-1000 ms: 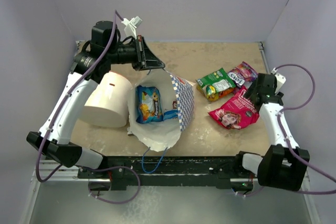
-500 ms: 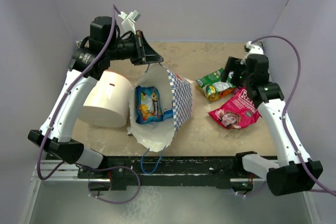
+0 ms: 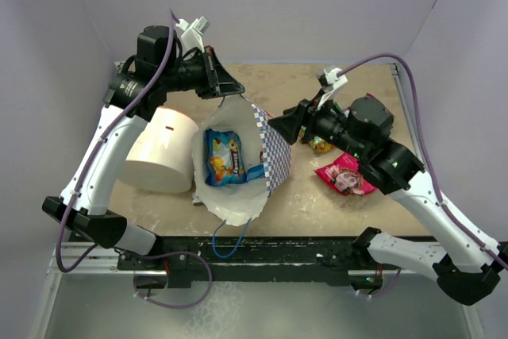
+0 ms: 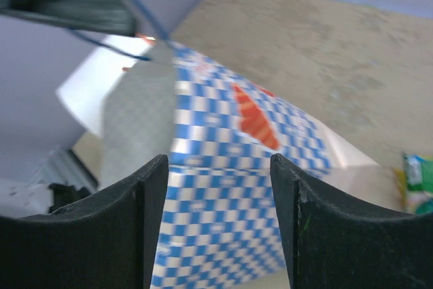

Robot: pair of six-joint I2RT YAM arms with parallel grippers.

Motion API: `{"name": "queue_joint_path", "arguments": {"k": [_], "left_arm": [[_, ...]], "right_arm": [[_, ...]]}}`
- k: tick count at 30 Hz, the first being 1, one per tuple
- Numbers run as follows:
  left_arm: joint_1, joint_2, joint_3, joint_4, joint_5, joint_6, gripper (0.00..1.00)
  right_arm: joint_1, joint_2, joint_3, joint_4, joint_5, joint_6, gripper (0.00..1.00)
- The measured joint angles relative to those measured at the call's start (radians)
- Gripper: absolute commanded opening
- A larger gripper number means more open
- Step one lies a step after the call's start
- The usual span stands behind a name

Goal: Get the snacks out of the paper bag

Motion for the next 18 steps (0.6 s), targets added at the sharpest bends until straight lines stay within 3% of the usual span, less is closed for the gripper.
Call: {"name": "queue_joint_path", "arguments": {"k": [9, 14, 18], "left_arm": [[0.012, 0.007, 0.016, -0.003, -0.02, -0.019, 0.0], [0.02, 0.008, 0.017, -0.01, -0.021, -0.025, 0.0], [0.024, 0.008, 0.017, -0.019, -0.02, -0.025, 0.0]], "right_arm": [[0.378, 0.126, 0.002, 0.116, 0.099, -0.018, 0.5], [0.577, 0.259, 0.031, 0.095, 0.307, -0.049, 0.49], [0.645, 0.342, 0.054, 0.056, 0.479, -0.048, 0.46]]}}
